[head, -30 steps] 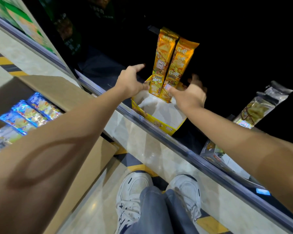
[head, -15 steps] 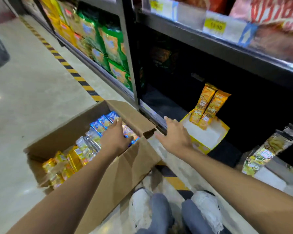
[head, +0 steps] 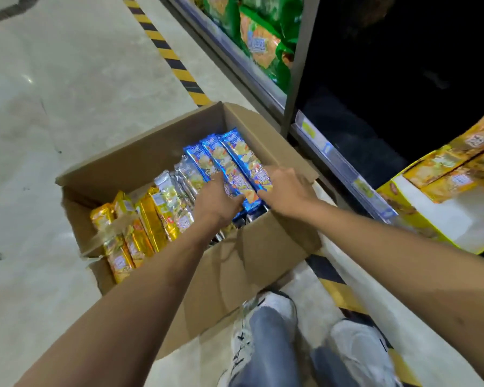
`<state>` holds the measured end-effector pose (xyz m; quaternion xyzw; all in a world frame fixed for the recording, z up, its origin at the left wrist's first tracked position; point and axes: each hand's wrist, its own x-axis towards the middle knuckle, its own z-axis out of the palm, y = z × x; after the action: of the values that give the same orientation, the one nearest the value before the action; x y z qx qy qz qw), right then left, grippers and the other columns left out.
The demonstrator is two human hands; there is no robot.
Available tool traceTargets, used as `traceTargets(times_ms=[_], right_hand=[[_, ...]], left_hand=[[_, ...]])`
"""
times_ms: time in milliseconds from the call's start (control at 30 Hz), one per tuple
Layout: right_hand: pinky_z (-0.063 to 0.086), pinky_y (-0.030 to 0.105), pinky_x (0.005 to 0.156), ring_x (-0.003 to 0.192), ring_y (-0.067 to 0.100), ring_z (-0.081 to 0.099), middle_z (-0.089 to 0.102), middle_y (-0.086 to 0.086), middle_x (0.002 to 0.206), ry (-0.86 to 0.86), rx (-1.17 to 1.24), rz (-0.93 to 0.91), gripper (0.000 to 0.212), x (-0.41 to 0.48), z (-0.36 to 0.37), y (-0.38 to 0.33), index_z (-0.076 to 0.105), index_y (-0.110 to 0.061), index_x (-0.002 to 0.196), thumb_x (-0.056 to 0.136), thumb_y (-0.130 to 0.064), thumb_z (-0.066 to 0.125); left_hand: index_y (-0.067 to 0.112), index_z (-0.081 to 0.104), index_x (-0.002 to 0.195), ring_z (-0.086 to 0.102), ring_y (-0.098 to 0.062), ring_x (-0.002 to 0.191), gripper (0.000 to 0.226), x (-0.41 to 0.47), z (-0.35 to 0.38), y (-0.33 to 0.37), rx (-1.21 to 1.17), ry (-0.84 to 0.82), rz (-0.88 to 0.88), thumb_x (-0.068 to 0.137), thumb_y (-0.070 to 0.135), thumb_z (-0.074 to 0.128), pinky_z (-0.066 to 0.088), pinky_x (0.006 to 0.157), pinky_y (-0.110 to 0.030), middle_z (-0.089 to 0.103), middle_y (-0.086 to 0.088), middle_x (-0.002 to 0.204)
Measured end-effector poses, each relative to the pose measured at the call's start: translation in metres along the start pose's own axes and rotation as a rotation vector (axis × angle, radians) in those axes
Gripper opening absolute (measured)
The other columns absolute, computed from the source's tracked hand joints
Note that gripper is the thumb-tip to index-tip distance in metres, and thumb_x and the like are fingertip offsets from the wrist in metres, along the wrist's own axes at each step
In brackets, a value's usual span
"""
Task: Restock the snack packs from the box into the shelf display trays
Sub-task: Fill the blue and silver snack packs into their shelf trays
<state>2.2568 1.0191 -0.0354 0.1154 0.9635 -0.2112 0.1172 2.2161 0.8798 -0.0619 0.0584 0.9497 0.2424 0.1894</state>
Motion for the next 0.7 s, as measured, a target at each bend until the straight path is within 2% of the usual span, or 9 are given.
traceTargets(times_ms=[100,133,167,200,267,400,500,633,700], right_hand=[[0.044,0.036,0.081,0.119,0.03,0.046,0.058,0.01,0.122,0.031,-0.139,-0.038,0.045,0.013,0.01,0.005,0.048,-0.012,0.125,0.088,-0.036,0.058],[0.043,0.036,0.081,0.122,0.03,0.043,0.057,0.011,0.124,0.033,-0.197,-0.036,0.048,0.018,0.012,0.004,0.044,-0.011,0.129,0.09,-0.037,0.056],[0.04,0.035,0.078,0.124,0.03,0.042,0.058,0.012,0.123,0.038,-0.249,-0.025,0.048,0.022,0.014,0.003,0.042,-0.01,0.129,0.091,-0.037,0.054],[0.036,0.033,0.074,0.123,0.029,0.042,0.059,0.012,0.121,0.047,-0.285,-0.014,0.044,0.027,0.016,0.002,0.044,-0.01,0.127,0.092,-0.036,0.053],[0.032,0.031,0.072,0.122,0.028,0.044,0.061,0.011,0.119,0.055,-0.334,0.0,0.035,0.037,0.02,0.0,0.051,-0.012,0.121,0.095,-0.035,0.049],[0.042,0.032,0.08,0.117,0.028,0.049,0.063,0.011,0.115,0.021,-0.405,0.006,0.043,0.048,0.025,-0.003,0.059,-0.013,0.113,0.09,-0.049,0.054],[0.041,0.032,0.08,0.119,0.026,0.046,0.063,0.01,0.113,0.046,-0.417,0.019,0.045,0.048,0.029,-0.002,0.057,-0.015,0.115,0.088,-0.051,0.055],[0.036,0.031,0.074,0.116,0.025,0.044,0.058,0.012,0.111,0.103,-0.392,-0.005,0.039,0.042,0.032,0.0,0.045,-0.017,0.121,0.091,-0.04,0.056],[0.034,0.031,0.073,0.115,0.027,0.047,0.057,0.013,0.111,0.099,-0.36,-0.004,0.043,0.042,0.031,0.003,0.045,-0.018,0.12,0.089,-0.044,0.057]], left_hand=[[0.005,0.041,0.136,0.053,-0.033,0.118,0.063,0.015,0.02,-0.007,-0.127,-0.015,-0.077,0.086,0.035,0.066,0.042,0.094,-0.038,0.056,-0.015,0.129],[0.006,0.048,0.126,0.056,-0.033,0.11,0.054,0.021,0.026,-0.009,-0.183,-0.026,-0.11,0.085,0.035,0.066,0.043,0.091,-0.039,0.06,-0.016,0.119],[0.009,0.053,0.109,0.058,-0.032,0.097,0.038,0.026,0.031,-0.011,-0.247,-0.026,-0.145,0.084,0.034,0.067,0.045,0.085,-0.04,0.062,-0.016,0.102],[0.013,0.051,0.089,0.056,-0.029,0.084,0.027,0.03,0.036,-0.012,-0.329,-0.013,-0.176,0.083,0.032,0.068,0.047,0.079,-0.041,0.057,-0.012,0.084],[0.019,0.037,0.07,0.049,-0.025,0.071,0.036,0.039,0.049,-0.015,-0.497,-0.017,-0.236,0.081,0.028,0.07,0.05,0.073,-0.045,0.044,-0.005,0.067],[0.021,0.035,0.065,0.044,-0.021,0.068,0.038,0.048,0.059,-0.012,-0.642,-0.007,-0.291,0.084,0.023,0.068,0.046,0.067,-0.041,0.041,-0.003,0.063],[0.019,0.039,0.064,0.047,-0.022,0.067,0.034,0.051,0.064,-0.016,-0.693,-0.003,-0.311,0.083,0.014,0.067,0.053,0.077,-0.049,0.042,-0.001,0.058],[0.018,0.044,0.087,0.051,-0.021,0.077,0.023,0.047,0.072,-0.02,-0.645,0.058,-0.245,0.084,0.019,0.067,0.053,0.082,-0.05,0.051,0.003,0.078],[0.018,0.044,0.09,0.051,-0.019,0.077,0.023,0.047,0.074,-0.02,-0.637,0.08,-0.216,0.085,0.019,0.067,0.054,0.08,-0.047,0.051,0.005,0.08]])
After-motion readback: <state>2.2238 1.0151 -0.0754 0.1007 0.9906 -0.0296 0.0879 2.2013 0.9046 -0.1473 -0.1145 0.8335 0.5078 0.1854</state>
